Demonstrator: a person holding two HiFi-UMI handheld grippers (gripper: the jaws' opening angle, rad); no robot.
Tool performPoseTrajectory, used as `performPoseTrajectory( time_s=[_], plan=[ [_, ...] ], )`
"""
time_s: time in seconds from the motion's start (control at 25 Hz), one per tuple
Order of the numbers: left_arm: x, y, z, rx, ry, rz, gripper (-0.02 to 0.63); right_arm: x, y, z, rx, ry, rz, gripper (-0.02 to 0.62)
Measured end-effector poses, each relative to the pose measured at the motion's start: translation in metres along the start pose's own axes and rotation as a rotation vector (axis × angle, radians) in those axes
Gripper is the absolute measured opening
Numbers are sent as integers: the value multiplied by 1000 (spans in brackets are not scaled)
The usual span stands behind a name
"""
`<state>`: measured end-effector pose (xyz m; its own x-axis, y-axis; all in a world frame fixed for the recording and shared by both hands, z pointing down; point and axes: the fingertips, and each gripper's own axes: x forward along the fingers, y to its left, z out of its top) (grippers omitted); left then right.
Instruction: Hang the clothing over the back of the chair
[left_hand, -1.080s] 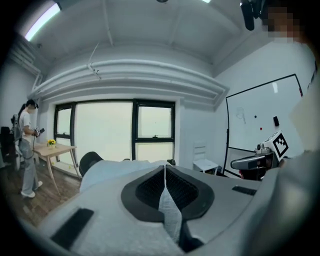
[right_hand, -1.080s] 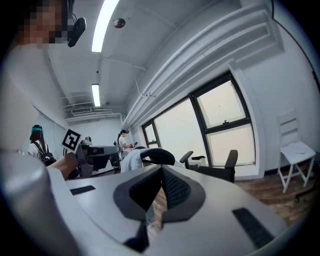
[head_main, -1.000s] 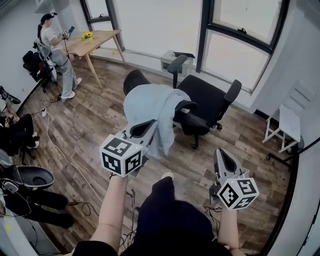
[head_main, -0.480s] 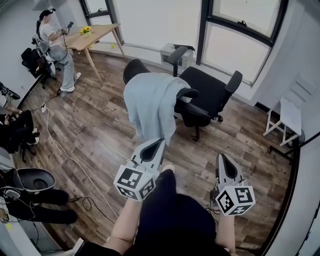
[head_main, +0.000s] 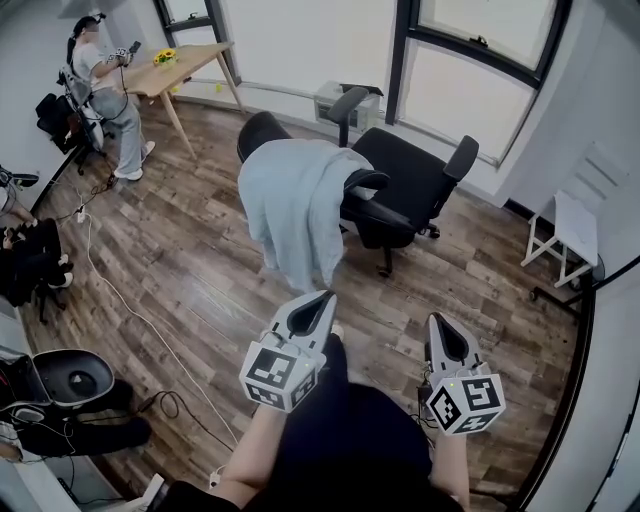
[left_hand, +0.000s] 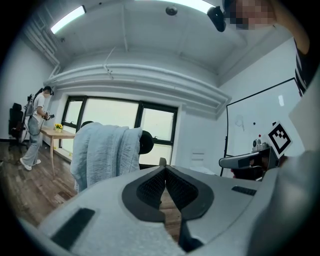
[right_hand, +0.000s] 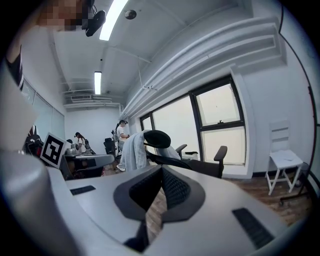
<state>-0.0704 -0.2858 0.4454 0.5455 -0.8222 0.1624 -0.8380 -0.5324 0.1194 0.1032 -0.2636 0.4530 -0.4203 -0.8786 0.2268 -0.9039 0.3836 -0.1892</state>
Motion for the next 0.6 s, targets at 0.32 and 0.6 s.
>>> performPoseTrajectory(
  time_s=[0.32, 0.6],
  plan=[
    [3, -5, -5, -1, 24, -15, 7, 5, 1, -2, 44, 3, 29, 0],
    [3, -7, -8, -12, 43, -40, 8, 5, 3, -2, 46, 5, 32, 0]
  ],
)
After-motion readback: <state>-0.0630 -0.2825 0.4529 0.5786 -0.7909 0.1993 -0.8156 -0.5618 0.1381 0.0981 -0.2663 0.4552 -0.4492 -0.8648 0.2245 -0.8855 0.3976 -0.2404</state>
